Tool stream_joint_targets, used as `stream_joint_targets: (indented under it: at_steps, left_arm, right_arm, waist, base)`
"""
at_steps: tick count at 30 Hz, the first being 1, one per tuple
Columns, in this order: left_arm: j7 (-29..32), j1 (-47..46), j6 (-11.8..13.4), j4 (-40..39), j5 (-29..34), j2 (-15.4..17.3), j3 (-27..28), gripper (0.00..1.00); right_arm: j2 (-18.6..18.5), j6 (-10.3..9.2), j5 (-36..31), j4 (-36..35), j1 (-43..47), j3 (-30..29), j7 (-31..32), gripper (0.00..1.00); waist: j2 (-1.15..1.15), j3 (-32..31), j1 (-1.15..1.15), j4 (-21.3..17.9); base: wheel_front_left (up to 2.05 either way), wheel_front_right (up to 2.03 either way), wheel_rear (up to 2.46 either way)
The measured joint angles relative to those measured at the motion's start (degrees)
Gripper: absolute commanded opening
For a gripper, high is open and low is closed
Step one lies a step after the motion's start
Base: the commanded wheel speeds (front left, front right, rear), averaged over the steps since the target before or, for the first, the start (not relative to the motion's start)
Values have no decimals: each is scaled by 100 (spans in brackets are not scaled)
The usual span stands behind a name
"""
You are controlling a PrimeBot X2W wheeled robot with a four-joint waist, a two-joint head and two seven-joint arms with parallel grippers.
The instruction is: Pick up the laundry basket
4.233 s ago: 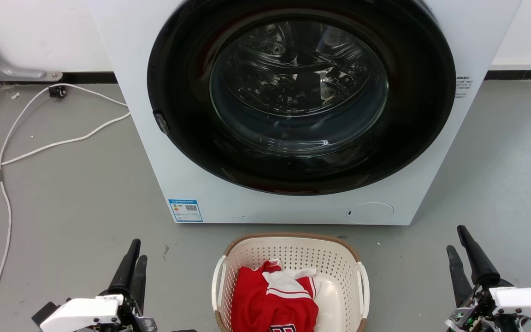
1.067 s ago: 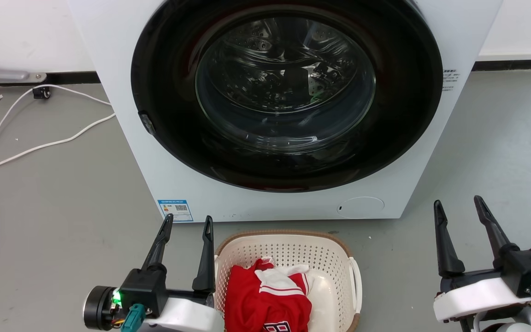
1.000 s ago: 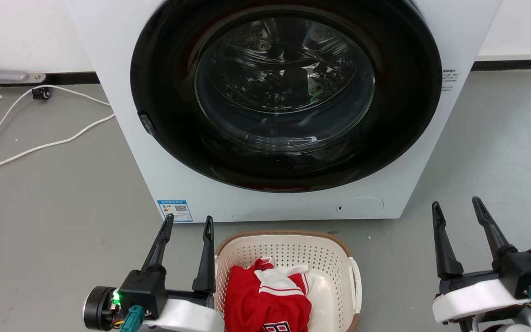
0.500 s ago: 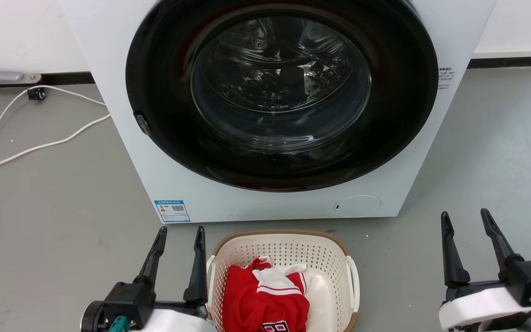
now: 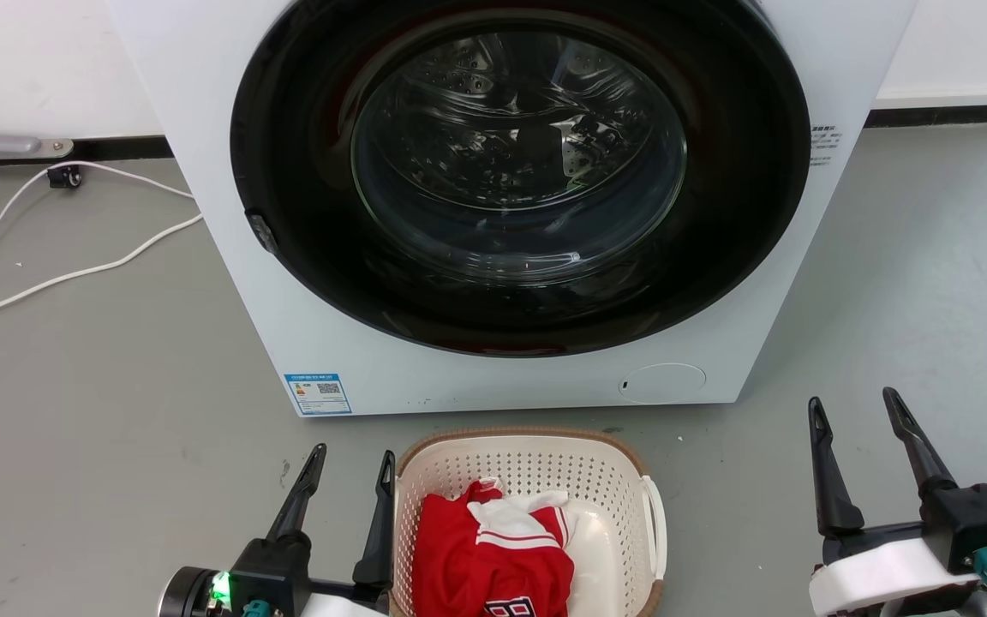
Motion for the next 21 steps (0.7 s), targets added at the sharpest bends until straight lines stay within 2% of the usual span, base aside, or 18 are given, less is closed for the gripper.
stream_joint_targets:
  at_steps: [21]
  left_arm:
    - [-5,-1,16,86,99,-32,78,100]
  right_arm:
    - [0,0,73,49,-3,-10,0,100]
  waist:
    - [0,3,0,71]
  base:
    - [0,0,0]
